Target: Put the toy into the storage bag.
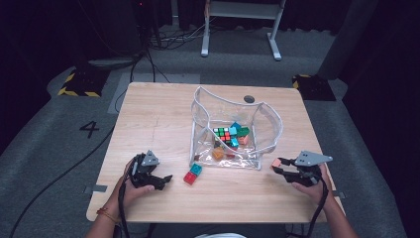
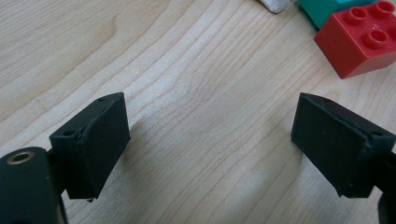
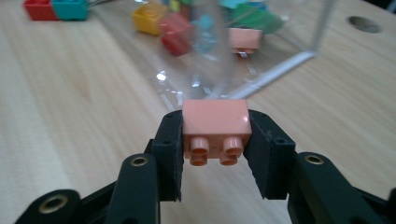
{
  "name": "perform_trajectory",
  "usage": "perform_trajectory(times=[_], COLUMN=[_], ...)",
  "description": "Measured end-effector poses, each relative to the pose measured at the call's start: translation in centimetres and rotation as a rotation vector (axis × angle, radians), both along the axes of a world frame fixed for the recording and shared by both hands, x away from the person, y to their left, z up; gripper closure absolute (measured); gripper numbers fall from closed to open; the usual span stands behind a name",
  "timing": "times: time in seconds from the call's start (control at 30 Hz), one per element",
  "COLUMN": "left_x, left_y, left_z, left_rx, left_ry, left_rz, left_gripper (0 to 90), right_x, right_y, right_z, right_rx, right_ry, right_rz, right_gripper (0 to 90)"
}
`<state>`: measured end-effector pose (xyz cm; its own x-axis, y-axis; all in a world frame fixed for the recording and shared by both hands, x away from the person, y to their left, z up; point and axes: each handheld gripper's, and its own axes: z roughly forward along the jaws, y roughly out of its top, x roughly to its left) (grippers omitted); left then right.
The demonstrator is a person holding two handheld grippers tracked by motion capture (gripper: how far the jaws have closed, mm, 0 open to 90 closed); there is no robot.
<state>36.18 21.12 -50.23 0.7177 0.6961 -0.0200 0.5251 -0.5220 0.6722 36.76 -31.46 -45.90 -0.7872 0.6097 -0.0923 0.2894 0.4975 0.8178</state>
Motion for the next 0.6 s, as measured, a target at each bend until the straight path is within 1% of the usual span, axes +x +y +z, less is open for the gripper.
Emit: perform_trajectory(times=[0.1,0.17,0.2,0.27,0.33,0.4,0.43,0.47,0.5,0.6], left_x=[0.0,0.0,0.0,0.0,0.0,0.0,0.0,0.0,0.0,0.0], left_y=[0.0,0.0,0.0,0.0,0.0,0.0,0.0,0.0,0.0,0.0], left_z=[0.0,0.0,0.0,0.0,0.0,0.0,0.0,0.0,0.0,0.0], left_rx=[0.0,0.0,0.0,0.0,0.0,0.0,0.0,0.0,0.0,0.0], left_ry=[0.001,0.0,0.0,0.001,0.002,0.0,0.001,0.0,0.002,0.001], left_rz=[-0.001,-0.001,0.0,-0.001,0.0,-0.001,-0.001,-0.001,0.0,-0.001], left_gripper=[11.6,11.6,11.6,11.6,11.6,11.6,11.6,11.6,11.5,11.6], right_x=[0.9,1.4,1.6,2.3,3.0,3.5,3.9,4.1,4.5,5.2], right_y=[-1.4,-1.9,-2.1,-2.5,-2.7,-2.8,-2.8,-2.8,-2.6,-2.4], right_z=[1.1,1.8,2.1,2.9,3.7,4.4,5.0,5.4,6.0,7.6], right_rx=[0.014,0.008,0.017,0.016,0.029,0.038,0.046,0.04,0.03,0.032], right_ry=[-0.017,-0.027,-0.036,-0.051,-0.057,-0.073,-0.074,-0.078,-0.092,-0.112], right_rz=[-0.044,-0.064,-0.075,-0.097,-0.108,-0.121,-0.122,-0.122,-0.132,-0.141], right_gripper=[58.9,58.9,59.0,58.9,58.9,58.9,58.9,58.9,58.9,58.9])
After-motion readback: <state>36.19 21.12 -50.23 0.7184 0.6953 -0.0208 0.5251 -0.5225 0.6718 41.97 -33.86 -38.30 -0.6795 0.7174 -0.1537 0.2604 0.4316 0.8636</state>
